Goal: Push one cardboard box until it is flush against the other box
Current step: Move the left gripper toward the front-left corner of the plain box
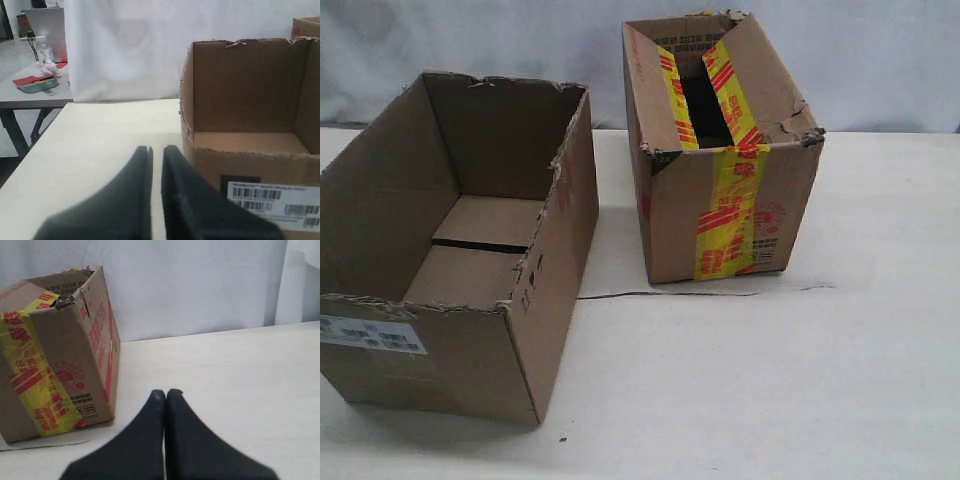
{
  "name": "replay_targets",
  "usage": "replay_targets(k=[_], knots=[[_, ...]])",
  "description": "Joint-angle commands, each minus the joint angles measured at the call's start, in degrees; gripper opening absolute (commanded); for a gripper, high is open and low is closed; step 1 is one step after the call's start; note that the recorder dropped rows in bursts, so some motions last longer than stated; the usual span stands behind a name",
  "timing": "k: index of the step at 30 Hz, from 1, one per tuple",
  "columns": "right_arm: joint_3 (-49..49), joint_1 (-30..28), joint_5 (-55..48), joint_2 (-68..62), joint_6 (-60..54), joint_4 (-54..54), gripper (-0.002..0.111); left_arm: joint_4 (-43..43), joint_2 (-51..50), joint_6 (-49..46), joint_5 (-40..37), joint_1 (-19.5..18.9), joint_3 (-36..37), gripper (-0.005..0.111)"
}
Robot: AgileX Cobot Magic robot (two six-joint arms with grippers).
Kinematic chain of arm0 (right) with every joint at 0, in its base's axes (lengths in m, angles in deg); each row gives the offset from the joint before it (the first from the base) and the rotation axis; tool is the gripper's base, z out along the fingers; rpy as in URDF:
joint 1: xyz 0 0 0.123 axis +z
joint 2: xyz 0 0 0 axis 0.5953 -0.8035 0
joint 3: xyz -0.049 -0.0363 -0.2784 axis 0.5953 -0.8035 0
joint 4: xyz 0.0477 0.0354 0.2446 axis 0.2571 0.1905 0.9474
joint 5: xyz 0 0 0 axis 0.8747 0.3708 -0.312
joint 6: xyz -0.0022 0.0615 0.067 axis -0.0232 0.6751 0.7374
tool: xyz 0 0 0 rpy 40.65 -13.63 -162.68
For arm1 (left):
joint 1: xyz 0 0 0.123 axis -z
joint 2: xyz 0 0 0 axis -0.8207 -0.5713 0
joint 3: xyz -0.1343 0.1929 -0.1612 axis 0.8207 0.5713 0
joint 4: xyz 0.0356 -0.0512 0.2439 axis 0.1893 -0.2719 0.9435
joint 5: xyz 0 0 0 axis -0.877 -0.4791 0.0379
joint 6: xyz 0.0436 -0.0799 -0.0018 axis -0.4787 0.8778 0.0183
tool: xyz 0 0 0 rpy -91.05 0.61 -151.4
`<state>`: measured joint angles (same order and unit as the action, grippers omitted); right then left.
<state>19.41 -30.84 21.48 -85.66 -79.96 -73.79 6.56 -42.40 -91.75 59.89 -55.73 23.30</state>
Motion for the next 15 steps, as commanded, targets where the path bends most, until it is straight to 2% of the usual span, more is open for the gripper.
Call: replay_targets(k=[1, 3, 6, 9, 10, 12, 15], knots=[[-0.3, -0.2, -0.2, 0.2, 0.1, -0.5, 0.0, -0.5, 0.2, -0.1, 2.7, 0.0, 0.1, 0.0], [-0.3, -0.2, -0.2, 0.2, 0.1, -0.5, 0.0, -2.2, 0.2, 0.5, 5.8, 0.0, 0.1, 0.0], [-0.3, -0.2, -0.2, 0.2, 0.1, -0.5, 0.0, -10.6, 0.2, 0.5, 8.5, 0.0, 0.1, 0.0], [-0.3, -0.2, -0.2, 0.2, 0.1, -0.5, 0.0, -23.1, 0.2, 0.5, 13.6, 0.0, 0.1, 0.0], [-0.3, -0.2, -0.2, 0.2, 0.1, -0.5, 0.0, -23.5, 0.2, 0.5, 13.7, 0.0, 0.0, 0.0], [-0.3, -0.2, -0.2, 0.2, 0.1, -0.5, 0.0, -23.2, 0.2, 0.5, 10.1, 0.0, -2.7, 0.0], [-0.3, -0.2, -0.2, 0.2, 0.1, -0.5, 0.0, -24.7, -1.0, 0.3, 0.0, 0.0, -7.8, 0.0]])
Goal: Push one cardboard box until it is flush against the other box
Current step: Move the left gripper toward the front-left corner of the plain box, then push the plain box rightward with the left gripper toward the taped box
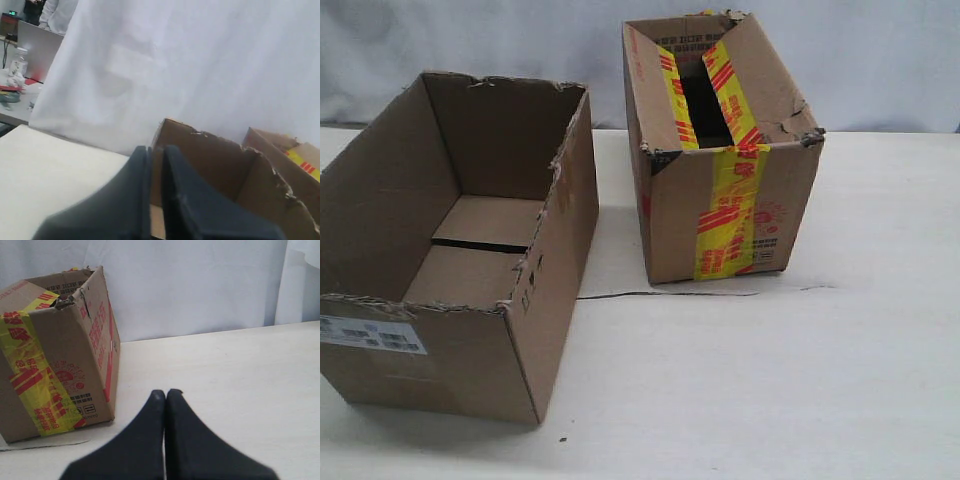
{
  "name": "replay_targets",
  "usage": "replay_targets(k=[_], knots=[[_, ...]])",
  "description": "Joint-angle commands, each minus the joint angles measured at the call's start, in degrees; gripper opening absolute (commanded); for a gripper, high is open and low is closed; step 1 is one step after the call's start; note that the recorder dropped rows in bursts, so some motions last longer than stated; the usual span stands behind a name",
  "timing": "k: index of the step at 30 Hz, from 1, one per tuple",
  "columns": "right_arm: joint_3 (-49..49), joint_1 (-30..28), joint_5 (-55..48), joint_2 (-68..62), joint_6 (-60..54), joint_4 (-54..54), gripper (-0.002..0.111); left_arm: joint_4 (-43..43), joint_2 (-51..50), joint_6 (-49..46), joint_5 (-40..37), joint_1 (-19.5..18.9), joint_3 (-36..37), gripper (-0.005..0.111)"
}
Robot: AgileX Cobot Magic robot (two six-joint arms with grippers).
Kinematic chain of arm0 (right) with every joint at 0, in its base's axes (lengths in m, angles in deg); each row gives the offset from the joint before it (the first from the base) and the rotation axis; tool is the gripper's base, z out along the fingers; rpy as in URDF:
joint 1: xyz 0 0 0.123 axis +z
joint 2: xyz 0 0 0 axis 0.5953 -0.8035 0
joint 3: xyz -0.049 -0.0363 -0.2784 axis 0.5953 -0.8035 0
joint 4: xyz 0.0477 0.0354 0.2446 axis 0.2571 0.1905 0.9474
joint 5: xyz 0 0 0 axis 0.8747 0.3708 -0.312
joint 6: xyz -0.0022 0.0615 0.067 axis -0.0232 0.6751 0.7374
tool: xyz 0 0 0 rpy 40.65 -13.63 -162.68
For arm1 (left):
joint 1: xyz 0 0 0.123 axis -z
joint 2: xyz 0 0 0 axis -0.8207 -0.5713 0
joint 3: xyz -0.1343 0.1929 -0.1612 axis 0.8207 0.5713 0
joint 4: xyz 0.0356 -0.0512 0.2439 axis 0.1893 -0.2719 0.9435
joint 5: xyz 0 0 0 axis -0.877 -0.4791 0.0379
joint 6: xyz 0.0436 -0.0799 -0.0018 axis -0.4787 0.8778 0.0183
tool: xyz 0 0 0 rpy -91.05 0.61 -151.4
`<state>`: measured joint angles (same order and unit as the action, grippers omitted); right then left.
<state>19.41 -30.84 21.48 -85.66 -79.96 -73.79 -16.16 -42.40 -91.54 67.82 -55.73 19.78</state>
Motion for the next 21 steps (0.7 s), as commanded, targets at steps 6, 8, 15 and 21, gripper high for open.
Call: replay_targets(k=[6, 8, 15, 21], knots=[[-0.3, -0.2, -0.2, 0.2, 0.1, -0.5, 0.0, -15.7, -15.3, -17.3, -14.9, 0.0, -7.9, 0.0], [-0.3, -0.2, -0.2, 0.2, 0.1, -0.5, 0.0, -22.4, -21.7, -26.4, -15.7, 0.0, -7.9, 0.0], [-0.3, -0.2, -0.2, 0.2, 0.1, -0.5, 0.0, -32.3, -34.3, -39.5, -19.2, 0.0, -7.9, 0.0], [-0.3, -0.2, -0.2, 0.2, 0.1, -0.5, 0.0, -35.5, -40.3, -43.9, -19.4, 0.0, -7.9, 0.0]])
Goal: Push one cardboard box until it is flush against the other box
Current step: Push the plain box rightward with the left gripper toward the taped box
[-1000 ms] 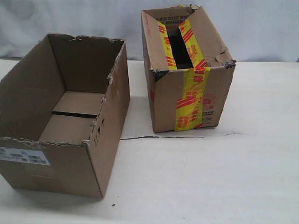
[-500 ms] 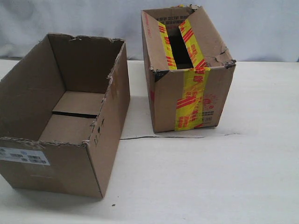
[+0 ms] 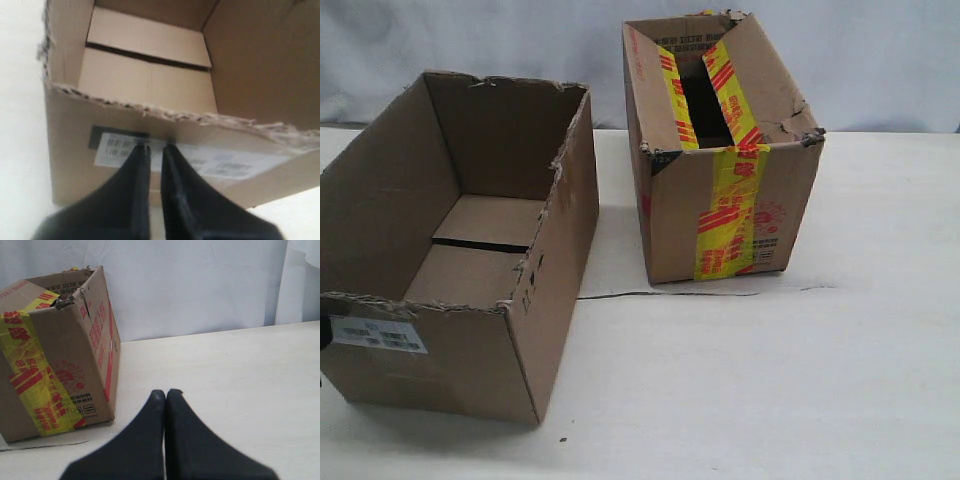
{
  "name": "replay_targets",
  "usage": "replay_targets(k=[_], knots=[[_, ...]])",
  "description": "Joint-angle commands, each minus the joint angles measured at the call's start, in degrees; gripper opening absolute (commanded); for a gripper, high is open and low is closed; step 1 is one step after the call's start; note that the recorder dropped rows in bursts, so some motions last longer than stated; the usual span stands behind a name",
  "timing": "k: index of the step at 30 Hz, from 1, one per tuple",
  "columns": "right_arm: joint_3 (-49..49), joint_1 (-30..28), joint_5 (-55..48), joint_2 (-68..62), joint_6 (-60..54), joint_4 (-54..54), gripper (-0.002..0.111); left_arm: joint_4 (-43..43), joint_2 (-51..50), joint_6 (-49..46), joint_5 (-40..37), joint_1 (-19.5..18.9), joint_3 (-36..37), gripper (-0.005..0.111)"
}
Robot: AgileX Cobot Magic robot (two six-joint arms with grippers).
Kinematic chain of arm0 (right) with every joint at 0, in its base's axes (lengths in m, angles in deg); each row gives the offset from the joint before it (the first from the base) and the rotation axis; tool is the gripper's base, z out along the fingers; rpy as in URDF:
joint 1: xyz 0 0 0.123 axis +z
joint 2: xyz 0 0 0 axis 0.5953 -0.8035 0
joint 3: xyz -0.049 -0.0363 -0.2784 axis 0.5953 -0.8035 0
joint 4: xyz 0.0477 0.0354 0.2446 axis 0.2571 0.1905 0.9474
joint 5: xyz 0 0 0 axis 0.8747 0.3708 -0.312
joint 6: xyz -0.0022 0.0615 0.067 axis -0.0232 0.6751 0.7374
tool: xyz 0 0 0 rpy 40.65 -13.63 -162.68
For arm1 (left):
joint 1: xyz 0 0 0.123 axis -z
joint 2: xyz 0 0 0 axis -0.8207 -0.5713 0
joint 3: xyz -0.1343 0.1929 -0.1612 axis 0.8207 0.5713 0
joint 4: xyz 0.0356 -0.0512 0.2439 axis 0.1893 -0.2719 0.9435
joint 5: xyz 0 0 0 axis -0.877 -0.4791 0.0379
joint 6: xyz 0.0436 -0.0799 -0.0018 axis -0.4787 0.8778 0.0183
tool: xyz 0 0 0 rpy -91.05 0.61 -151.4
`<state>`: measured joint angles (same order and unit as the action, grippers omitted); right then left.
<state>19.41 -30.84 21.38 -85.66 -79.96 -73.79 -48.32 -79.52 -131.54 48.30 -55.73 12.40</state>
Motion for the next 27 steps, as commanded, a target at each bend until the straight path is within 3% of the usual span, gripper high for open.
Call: replay_targets(k=[1, 12, 16, 18, 27], knots=[[-0.3, -0.2, -0.1, 0.2, 0.1, -0.5, 0.0, -4.9, -4.1, -5.5, 0.2, 0.0, -0.5, 0.0], [-0.3, -0.2, -0.1, 0.2, 0.1, -0.5, 0.0, -32.0, -16.5, -35.2, -0.6, 0.0, -0.5, 0.0], [-0.3, -0.2, -0.1, 0.2, 0.1, -0.5, 0.0, -45.1, -21.9, -50.5, -5.5, 0.0, -0.5, 0.0], [-0.3, -0.2, -0.1, 0.2, 0.1, -0.5, 0.0, -45.1, -24.6, -55.0, -7.7, 0.0, -1.2, 0.0], [-0.3, -0.2, -0.1, 0.2, 0.1, -0.5, 0.0, -45.1, -37.4, -57.6, -10.7, 0.0, -8.3, 0.0]])
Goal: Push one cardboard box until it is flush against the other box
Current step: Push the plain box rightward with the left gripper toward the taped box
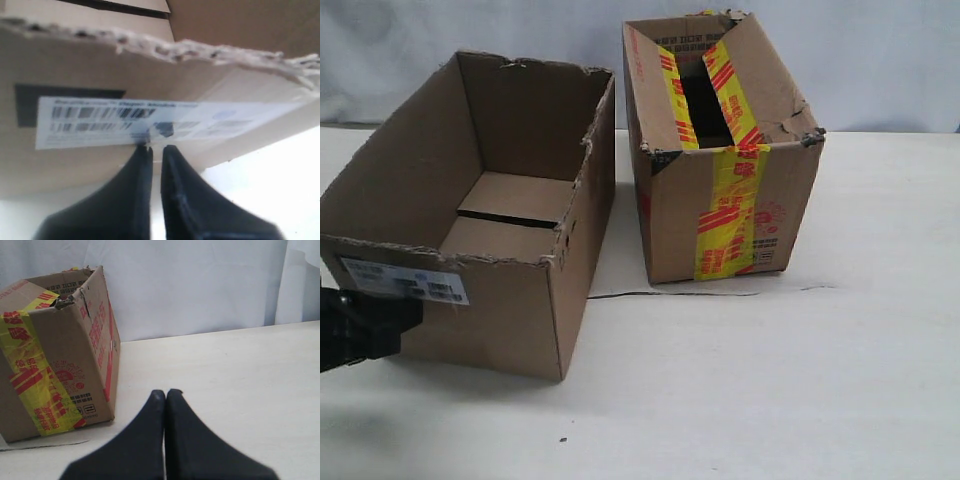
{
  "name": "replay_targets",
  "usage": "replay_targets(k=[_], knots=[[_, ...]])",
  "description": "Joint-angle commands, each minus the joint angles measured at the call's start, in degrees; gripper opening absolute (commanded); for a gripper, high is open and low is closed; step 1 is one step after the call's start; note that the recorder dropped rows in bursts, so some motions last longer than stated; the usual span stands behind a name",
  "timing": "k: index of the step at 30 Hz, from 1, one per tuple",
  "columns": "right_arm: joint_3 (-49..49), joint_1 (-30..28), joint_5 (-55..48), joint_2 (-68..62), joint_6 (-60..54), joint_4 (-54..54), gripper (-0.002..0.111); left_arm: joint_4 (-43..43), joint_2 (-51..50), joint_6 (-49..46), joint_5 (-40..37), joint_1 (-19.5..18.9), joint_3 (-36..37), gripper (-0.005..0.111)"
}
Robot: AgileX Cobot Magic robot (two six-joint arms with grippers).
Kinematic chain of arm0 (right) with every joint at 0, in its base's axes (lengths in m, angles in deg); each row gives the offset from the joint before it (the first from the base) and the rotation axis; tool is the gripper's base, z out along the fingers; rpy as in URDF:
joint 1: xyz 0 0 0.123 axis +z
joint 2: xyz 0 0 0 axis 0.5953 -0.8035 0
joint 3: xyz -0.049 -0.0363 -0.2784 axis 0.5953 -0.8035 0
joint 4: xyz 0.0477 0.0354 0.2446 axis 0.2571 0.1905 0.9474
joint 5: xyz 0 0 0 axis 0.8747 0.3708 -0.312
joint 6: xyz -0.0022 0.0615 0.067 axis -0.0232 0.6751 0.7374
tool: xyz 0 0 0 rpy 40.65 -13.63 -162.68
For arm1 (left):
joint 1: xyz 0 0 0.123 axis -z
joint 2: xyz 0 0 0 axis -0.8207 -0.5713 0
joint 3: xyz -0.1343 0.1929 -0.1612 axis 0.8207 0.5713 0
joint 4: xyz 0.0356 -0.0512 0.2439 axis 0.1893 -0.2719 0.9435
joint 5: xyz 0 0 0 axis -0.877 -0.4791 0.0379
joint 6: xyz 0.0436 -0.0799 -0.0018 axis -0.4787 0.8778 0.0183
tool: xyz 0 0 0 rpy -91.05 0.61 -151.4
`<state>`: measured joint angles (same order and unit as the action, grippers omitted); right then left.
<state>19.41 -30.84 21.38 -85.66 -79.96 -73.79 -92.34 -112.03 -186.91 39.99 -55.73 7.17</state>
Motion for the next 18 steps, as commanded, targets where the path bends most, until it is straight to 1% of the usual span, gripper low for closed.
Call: replay_targets(k=[1, 4, 7, 9, 15, 18], knots=[[-0.3, -0.2, -0.1, 0.2, 0.1, -0.5, 0.0, -1.0, -6.0, -2.2, -2.6, 0.0, -3.9, 0.0], [-0.3, -0.2, -0.1, 0.2, 0.1, -0.5, 0.0, -1.0, -9.7, -2.2, -2.7, 1.1, -6.7, 0.0], [-0.3, -0.2, -0.1, 0.2, 0.1, -0.5, 0.0, -1.0, -13.1, -2.2, -2.2, 4.7, -9.4, 0.0], [-0.3, -0.2, -0.1, 0.2, 0.1, -0.5, 0.0, -1.0, -14.6, -2.2, -1.1, 7.8, -11.6, 0.0], [-0.3, -0.2, -0.1, 0.2, 0.1, -0.5, 0.0, -1.0, -19.0, 1.1, 7.5, 16.3, -19.6, 0.0], [-0.3, -0.2, -0.1, 0.2, 0.1, -0.5, 0.0, -1.0, -21.6, 1.2, 10.4, 18.7, -23.7, 0.0]])
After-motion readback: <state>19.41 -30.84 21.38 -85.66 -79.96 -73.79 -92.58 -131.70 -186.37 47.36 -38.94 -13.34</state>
